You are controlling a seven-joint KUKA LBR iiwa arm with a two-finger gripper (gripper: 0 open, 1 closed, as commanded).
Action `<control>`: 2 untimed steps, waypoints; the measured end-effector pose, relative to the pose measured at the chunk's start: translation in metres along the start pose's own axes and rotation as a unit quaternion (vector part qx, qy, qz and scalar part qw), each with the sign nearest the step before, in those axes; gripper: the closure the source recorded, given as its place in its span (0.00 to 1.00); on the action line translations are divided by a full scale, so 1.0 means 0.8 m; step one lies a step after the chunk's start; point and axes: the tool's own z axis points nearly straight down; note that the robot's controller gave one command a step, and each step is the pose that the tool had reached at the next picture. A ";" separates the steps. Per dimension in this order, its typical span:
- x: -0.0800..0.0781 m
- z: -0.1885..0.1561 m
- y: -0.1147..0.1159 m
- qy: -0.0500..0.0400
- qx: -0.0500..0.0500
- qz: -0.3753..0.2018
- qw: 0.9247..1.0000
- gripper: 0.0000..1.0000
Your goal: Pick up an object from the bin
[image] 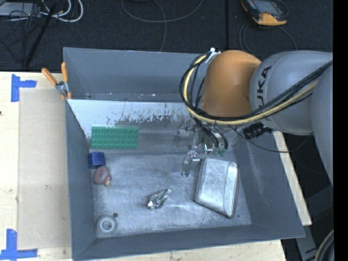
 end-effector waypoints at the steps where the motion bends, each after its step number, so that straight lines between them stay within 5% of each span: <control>1: 0.084 0.095 0.040 -0.007 0.000 -0.122 0.993 0.00; 2: 0.097 0.060 0.081 -0.005 0.000 -0.033 0.999 0.00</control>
Offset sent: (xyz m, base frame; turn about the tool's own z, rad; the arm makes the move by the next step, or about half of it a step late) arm -0.0695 0.0315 -0.0773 -0.2466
